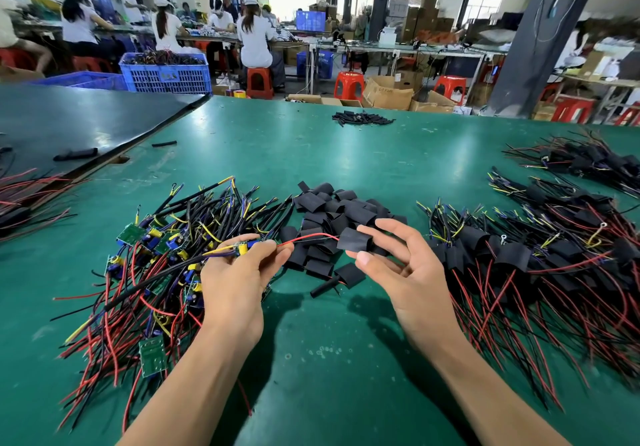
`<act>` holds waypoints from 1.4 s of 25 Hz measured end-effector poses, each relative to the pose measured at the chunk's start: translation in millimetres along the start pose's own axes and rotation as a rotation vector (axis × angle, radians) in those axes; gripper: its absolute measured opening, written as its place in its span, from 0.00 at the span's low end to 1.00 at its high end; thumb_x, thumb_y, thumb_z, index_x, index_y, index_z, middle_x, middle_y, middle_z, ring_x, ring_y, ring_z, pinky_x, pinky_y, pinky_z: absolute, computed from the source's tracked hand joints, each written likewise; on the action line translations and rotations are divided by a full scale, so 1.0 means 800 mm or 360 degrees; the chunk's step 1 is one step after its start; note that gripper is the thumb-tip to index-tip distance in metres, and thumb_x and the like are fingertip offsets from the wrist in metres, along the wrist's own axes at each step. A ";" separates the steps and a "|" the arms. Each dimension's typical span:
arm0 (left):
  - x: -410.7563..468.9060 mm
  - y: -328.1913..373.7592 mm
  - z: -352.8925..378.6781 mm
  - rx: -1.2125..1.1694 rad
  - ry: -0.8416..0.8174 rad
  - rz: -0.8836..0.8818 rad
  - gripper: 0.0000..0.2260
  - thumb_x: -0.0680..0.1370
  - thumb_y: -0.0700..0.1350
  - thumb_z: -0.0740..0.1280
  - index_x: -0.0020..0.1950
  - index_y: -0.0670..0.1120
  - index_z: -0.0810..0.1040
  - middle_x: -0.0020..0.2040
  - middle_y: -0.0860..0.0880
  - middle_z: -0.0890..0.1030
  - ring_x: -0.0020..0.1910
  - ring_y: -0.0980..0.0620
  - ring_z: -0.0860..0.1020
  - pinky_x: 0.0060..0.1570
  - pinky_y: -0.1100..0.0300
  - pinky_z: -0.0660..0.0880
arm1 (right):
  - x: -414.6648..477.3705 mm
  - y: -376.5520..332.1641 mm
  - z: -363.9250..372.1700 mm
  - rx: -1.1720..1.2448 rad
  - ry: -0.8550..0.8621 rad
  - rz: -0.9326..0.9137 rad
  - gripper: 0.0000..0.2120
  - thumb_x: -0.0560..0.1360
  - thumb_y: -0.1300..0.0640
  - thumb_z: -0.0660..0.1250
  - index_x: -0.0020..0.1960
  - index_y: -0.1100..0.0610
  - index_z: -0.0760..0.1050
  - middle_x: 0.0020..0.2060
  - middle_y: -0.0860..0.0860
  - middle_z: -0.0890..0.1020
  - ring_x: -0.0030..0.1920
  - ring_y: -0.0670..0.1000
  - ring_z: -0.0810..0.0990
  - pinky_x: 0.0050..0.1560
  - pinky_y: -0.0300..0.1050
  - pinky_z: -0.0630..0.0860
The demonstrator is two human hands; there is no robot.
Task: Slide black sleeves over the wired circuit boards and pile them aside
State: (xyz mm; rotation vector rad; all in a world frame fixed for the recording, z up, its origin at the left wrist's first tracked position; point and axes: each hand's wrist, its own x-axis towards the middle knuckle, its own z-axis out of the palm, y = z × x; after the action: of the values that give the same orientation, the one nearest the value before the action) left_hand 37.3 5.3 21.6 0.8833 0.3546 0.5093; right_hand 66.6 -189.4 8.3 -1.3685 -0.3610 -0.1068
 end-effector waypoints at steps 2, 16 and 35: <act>0.000 0.000 0.000 0.0019 -0.0021 -0.0028 0.08 0.75 0.27 0.66 0.45 0.38 0.73 0.34 0.39 0.82 0.40 0.39 0.85 0.41 0.61 0.81 | 0.000 -0.001 -0.001 -0.0016 -0.0038 0.0035 0.21 0.74 0.67 0.73 0.62 0.51 0.75 0.58 0.48 0.84 0.53 0.56 0.86 0.57 0.43 0.79; -0.002 -0.001 0.000 0.0086 -0.0277 -0.0462 0.11 0.71 0.34 0.73 0.52 0.38 0.77 0.37 0.41 0.83 0.37 0.47 0.85 0.35 0.62 0.81 | 0.006 0.000 -0.003 0.0351 -0.0012 0.0147 0.18 0.78 0.70 0.66 0.65 0.58 0.73 0.56 0.57 0.84 0.52 0.62 0.85 0.53 0.47 0.82; -0.013 -0.003 0.012 0.0439 -0.0619 -0.0761 0.15 0.82 0.53 0.60 0.53 0.44 0.79 0.42 0.47 0.83 0.38 0.50 0.81 0.39 0.55 0.77 | 0.001 0.002 0.002 0.0264 -0.0149 0.0231 0.23 0.75 0.71 0.70 0.66 0.54 0.74 0.54 0.52 0.86 0.47 0.60 0.87 0.48 0.43 0.82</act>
State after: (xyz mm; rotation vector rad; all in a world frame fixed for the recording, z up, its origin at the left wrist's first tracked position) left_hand 34.0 -8.3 26.0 1.0979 0.2685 -0.1593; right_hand 67.9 -187.3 7.2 -1.2337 -0.3398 0.1059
